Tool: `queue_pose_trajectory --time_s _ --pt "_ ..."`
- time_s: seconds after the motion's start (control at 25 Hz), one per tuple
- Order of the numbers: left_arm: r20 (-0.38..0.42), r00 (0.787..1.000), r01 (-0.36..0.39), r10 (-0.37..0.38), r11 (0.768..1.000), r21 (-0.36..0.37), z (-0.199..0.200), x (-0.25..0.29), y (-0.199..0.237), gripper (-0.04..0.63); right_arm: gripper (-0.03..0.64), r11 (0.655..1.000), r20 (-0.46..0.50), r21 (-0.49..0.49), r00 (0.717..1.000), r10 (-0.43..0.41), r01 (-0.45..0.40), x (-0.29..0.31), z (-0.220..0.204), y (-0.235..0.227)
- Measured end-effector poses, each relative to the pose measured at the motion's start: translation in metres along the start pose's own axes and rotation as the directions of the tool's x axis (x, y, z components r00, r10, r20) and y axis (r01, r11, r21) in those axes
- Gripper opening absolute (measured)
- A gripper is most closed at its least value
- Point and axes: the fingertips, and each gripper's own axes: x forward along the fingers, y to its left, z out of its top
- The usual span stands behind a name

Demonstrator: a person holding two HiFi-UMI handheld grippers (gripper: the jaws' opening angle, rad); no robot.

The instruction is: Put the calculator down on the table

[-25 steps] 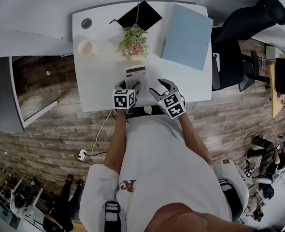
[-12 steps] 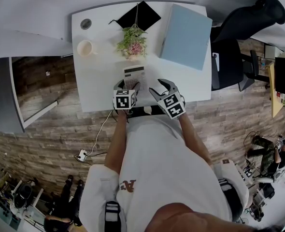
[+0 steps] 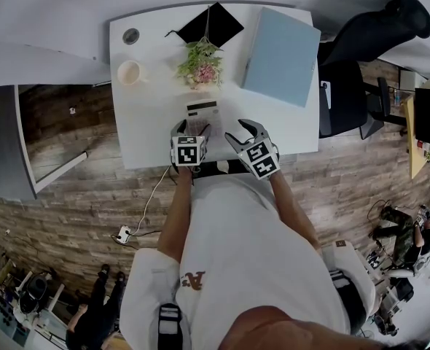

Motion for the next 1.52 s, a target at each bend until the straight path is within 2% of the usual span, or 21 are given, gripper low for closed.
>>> queue_pose_trajectory --time_s 0.52,0.92,1.2,1.52 --pt "0.06 0.998 0.008 -0.008 1.0 -0.013 0.013 -0.01 0.007 0.362 0.225 0.999 0.017 -0.026 1.0 -0.021 0.022 0.0 0.013 0.0" --pt "0.199 0.98 0.013 -0.019 0.999 0.034 0.056 -0.044 0.007 0.334 0.203 0.995 0.114 -0.044 0.99 -0.083 0.089 -0.017 0.052 -0.005" --pt "0.324 0.945 -0.002 -0.034 0.994 0.108 0.098 -0.078 0.0 0.291 0.185 0.987 0.219 -0.065 0.967 -0.132 0.15 -0.038 0.091 -0.009" --pt "0.494 0.868 -0.063 -0.042 0.979 0.195 0.154 -0.129 -0.01 0.241 0.152 0.968 0.361 -0.081 0.912 -0.193 0.237 -0.074 0.14 -0.017"
